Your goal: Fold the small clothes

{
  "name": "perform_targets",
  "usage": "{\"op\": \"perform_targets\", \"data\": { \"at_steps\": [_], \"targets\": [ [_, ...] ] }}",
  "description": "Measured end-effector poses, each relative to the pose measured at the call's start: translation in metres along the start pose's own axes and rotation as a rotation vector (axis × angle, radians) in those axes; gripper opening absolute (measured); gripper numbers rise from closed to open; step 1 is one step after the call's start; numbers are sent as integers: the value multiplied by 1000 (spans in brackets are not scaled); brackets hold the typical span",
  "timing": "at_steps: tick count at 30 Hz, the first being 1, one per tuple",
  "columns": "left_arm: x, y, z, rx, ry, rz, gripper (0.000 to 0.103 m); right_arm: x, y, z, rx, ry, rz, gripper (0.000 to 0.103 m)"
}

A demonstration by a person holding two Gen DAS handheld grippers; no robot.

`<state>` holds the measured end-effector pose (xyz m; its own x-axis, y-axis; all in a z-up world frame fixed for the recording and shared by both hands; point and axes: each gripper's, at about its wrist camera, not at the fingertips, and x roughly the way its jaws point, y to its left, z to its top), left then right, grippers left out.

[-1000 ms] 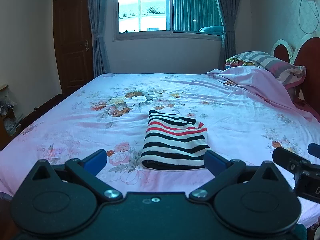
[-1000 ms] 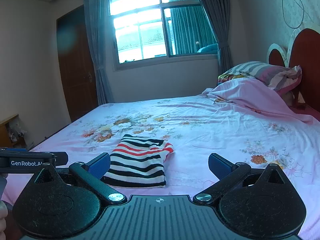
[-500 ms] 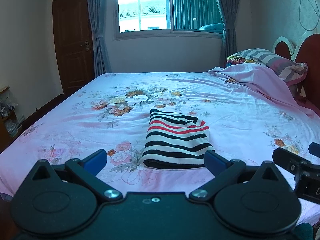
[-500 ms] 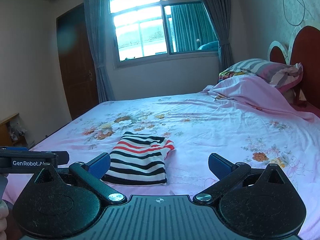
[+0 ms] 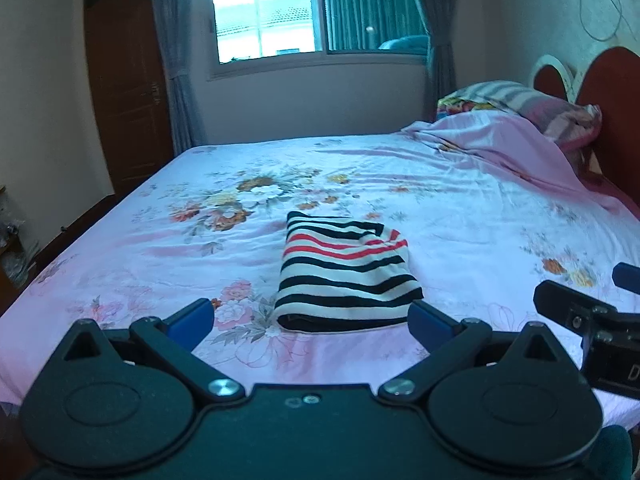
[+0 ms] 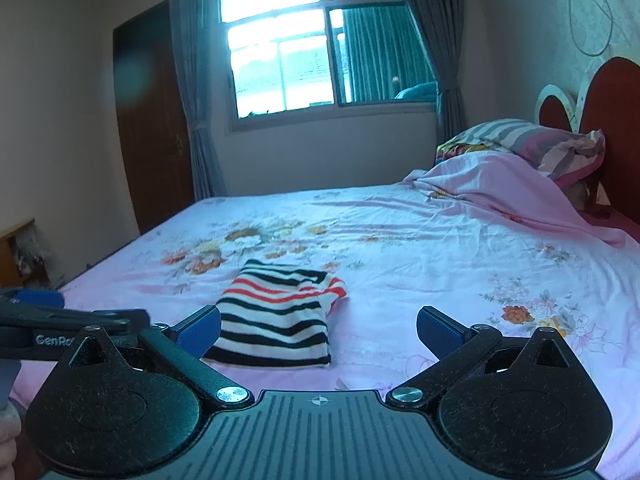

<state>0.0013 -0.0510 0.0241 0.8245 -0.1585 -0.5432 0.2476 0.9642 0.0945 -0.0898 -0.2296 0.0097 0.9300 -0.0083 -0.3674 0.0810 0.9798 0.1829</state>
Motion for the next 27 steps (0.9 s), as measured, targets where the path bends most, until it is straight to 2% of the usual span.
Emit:
{"op": "perform_targets", "data": {
  "at_steps": [6,16,22,27],
  "targets": [
    [20,7,4,3,3,-15,101,16,9,5,-39,-10,-29,103],
    [55,23,16,24,7,-11,101,78,25,24,-44,38,-37,103],
    [78,36,15,14,31,3,101,101,35,18,-61,66,-51,103],
    [102,42,10,15,74,6,101,123,40,6,-84,129,-69,103]
  ]
}}
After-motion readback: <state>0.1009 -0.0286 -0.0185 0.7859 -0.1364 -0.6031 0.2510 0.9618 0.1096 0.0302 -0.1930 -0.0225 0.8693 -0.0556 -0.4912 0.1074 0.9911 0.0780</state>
